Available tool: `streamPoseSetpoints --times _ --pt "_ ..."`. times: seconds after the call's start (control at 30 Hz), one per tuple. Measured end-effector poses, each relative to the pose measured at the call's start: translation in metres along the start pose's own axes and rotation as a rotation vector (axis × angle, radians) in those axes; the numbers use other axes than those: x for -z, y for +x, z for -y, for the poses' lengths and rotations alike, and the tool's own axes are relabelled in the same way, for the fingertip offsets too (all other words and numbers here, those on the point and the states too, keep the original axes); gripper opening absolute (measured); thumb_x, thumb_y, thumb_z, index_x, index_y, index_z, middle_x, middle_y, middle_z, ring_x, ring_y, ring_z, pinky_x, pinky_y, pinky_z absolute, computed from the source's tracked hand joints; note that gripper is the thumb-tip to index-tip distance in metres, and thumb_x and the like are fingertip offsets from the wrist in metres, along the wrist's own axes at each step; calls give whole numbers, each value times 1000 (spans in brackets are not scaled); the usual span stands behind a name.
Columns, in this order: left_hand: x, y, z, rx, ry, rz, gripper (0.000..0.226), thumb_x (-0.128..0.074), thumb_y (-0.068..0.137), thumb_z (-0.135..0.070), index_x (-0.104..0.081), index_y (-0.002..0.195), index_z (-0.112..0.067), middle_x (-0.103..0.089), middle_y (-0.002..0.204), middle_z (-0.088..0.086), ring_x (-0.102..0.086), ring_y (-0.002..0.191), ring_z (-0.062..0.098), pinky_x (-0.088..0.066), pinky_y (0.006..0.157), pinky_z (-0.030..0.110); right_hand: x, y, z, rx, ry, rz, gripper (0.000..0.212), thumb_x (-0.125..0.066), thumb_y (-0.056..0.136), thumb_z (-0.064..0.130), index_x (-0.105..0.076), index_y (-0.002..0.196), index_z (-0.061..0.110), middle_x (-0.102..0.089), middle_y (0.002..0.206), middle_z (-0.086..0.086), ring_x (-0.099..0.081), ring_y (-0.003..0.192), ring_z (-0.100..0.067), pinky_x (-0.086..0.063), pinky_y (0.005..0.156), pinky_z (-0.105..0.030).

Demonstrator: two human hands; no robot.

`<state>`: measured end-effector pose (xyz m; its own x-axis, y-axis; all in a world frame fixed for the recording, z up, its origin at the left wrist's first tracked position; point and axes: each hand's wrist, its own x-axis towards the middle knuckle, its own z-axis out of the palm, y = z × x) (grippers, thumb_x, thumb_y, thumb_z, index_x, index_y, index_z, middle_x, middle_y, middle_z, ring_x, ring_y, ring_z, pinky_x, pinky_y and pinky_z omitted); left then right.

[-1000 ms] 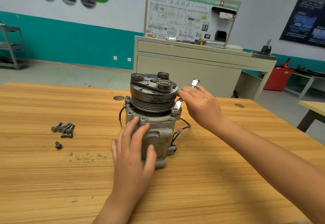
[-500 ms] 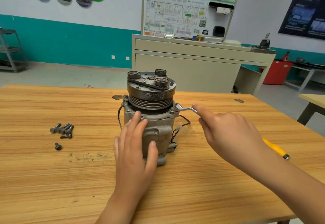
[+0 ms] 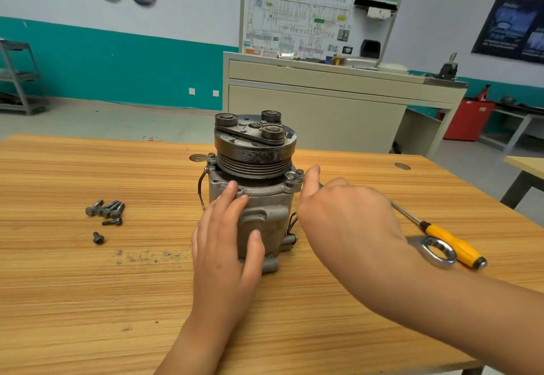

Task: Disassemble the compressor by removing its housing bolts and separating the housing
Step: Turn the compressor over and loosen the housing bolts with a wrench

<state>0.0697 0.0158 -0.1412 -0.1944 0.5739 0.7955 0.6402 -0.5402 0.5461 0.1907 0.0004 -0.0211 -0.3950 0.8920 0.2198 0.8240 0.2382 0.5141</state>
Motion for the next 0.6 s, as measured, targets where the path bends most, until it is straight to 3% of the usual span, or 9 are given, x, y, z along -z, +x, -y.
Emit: streamPoseSetpoints --times 0.1,0.2,0.27,0.33,0.4,0.47,0.53,0.6 --pt "1 1 0 3 0 9 42 -41 85 -27 -39 127 -22 -35 142 -4 -32 132 19 -32 104 51 -2 4 -21 76 -67 -57 61 -34 88 -2 -7 143 -2 -54 81 -8 -28 47 -13 -18 36 -25" --pt "2 2 1 23 3 2 40 -41 84 -28 -40 124 -26 -36 141 -8 -34 130 16 -32 103 55 -4 19 -49 167 -139 -89 52 -36 89 3 -23 138 10 -31 59 2 -24 44 -16 -17 38 -25" --pt "2 3 1 37 3 -12 39 -41 83 -28 -41 122 -28 -37 139 -10 -36 128 12 -31 101 61 -17 31 -66 193 -140 -122 46 -38 90 6 -29 134 18 -34 62 3 -28 44 -16 -17 39 -25" --pt "1 3 1 48 -8 -19 38 -41 83 -28 -43 120 -28 -38 138 -12 -35 127 6 -30 100 65 -36 43 -80 262 -67 -236 45 -53 86 1 -44 127 14 -50 68 -2 -44 47 -20 -27 36 -22" --pt "1 2 2 40 -17 -32 38 -42 83 -28 -47 121 -24 -38 138 -12 -34 126 4 -30 102 61 -61 54 -84 317 95 -501 36 -70 72 -8 -65 106 4 -66 71 -11 -59 50 -26 -44 37 -25" --pt "-1 4 3 30 -25 -51 40 -43 84 -26 -52 121 -15 -39 138 -11 -35 124 4 -30 103 48 -77 69 -74 296 221 -727 21 -72 72 -7 -70 91 2 -71 78 -12 -67 61 -26 -52 49 -30" --pt "-2 5 3 29 -21 -54 41 -43 84 -25 -52 121 -12 -39 137 -11 -33 124 1 -27 101 41 -86 80 -58 264 356 -775 15 -69 76 -6 -70 89 1 -71 82 -11 -69 71 -25 -55 62 -35" --pt "0 5 3 21 -29 -48 40 -43 84 -24 -51 122 -16 -38 137 -11 -33 124 0 -28 101 42 -87 81 -49 228 483 -763 17 -66 80 -2 -70 97 -1 -72 85 -12 -70 72 -25 -56 63 -38"
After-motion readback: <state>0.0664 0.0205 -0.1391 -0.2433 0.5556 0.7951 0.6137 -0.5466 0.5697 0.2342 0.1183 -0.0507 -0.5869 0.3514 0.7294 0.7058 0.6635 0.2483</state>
